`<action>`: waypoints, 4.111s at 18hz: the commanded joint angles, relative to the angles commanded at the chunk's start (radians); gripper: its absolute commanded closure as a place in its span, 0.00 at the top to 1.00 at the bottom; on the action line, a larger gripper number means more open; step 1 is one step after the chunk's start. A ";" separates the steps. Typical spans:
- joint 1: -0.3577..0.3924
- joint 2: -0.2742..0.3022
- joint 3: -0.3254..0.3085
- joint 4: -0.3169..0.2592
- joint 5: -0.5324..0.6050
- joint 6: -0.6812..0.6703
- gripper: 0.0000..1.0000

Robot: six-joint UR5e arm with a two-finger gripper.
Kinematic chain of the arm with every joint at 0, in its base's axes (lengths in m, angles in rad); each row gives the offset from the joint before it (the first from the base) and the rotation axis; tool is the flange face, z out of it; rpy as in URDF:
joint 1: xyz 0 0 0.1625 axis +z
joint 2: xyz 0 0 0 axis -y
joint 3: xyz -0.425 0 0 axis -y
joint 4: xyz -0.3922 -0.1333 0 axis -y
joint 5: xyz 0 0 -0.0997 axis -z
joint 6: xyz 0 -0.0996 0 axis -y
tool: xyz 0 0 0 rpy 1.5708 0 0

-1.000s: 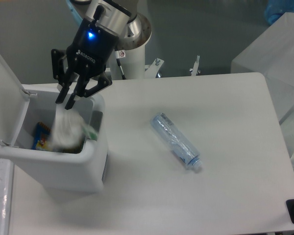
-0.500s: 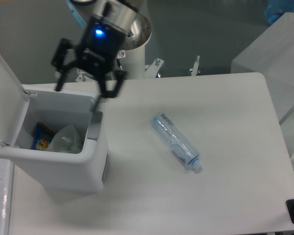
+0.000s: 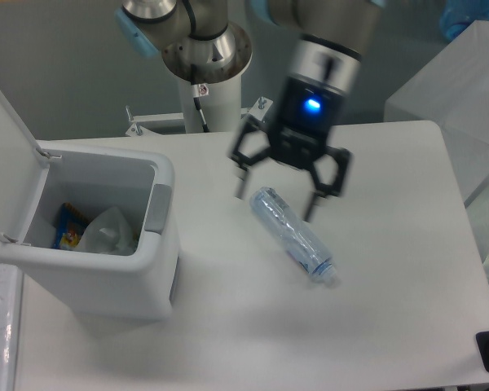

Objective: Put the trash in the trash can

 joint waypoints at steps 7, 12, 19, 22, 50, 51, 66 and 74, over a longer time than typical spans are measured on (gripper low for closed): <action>-0.052 -0.266 0.371 -0.518 0.184 -0.084 1.00; -0.083 -0.349 0.483 -0.615 0.327 -0.216 1.00; -0.098 -0.413 0.473 -0.617 0.450 -0.304 1.00; -0.100 -0.424 0.474 -0.615 0.452 -0.304 1.00; -0.126 -0.522 0.393 -0.598 0.604 -0.338 1.00; -0.126 -0.521 0.391 -0.600 0.604 -0.336 1.00; -0.129 -0.517 0.393 -0.603 0.605 -0.350 0.09; -0.127 -0.499 0.395 -0.604 0.590 -0.351 0.03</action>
